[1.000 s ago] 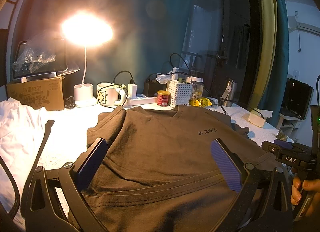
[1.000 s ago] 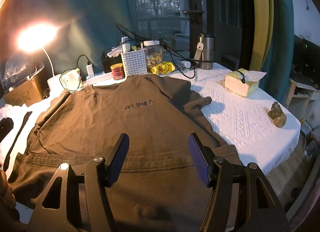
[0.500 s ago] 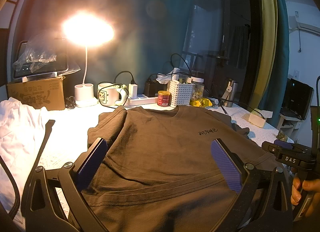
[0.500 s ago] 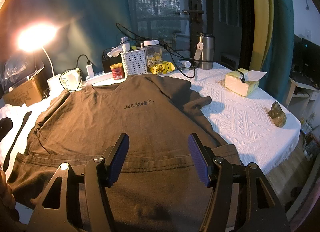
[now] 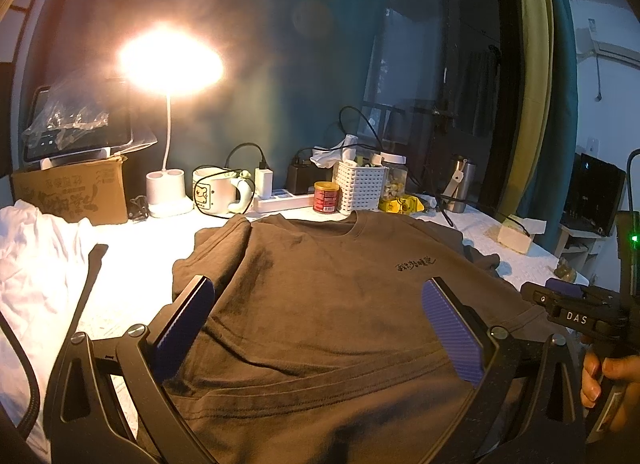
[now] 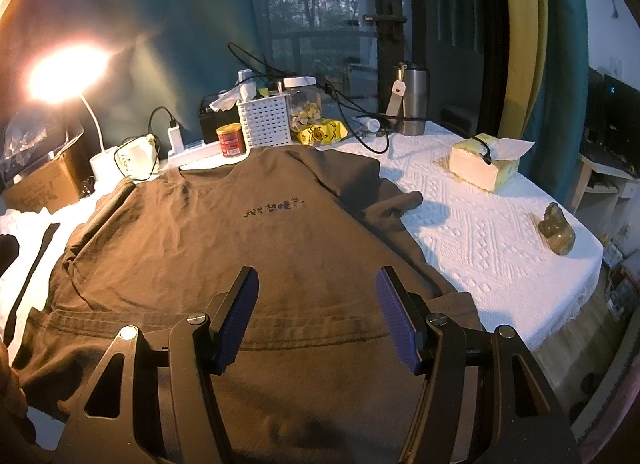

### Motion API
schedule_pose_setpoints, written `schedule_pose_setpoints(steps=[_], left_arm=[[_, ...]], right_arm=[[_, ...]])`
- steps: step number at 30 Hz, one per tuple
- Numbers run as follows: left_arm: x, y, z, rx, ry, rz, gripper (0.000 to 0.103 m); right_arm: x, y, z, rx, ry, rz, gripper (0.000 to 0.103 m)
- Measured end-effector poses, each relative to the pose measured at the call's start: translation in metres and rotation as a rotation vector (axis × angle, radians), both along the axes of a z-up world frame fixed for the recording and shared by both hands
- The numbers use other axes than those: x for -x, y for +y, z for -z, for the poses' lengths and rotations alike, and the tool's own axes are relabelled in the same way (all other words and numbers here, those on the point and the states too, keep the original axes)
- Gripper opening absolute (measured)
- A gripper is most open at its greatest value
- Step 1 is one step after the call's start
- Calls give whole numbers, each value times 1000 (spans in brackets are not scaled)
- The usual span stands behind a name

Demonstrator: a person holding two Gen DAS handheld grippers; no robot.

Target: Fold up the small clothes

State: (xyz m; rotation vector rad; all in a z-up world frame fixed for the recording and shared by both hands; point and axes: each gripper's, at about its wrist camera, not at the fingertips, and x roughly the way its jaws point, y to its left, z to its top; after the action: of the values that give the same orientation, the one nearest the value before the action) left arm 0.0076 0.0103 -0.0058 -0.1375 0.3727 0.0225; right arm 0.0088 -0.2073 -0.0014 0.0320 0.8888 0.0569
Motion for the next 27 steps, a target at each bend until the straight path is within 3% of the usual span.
schedule_pose_setpoints(steps=[27], left_arm=[[-82,-27,-13,-12,98,25,102]], right_arm=[[-83,-48,16,-18,71,83,64]])
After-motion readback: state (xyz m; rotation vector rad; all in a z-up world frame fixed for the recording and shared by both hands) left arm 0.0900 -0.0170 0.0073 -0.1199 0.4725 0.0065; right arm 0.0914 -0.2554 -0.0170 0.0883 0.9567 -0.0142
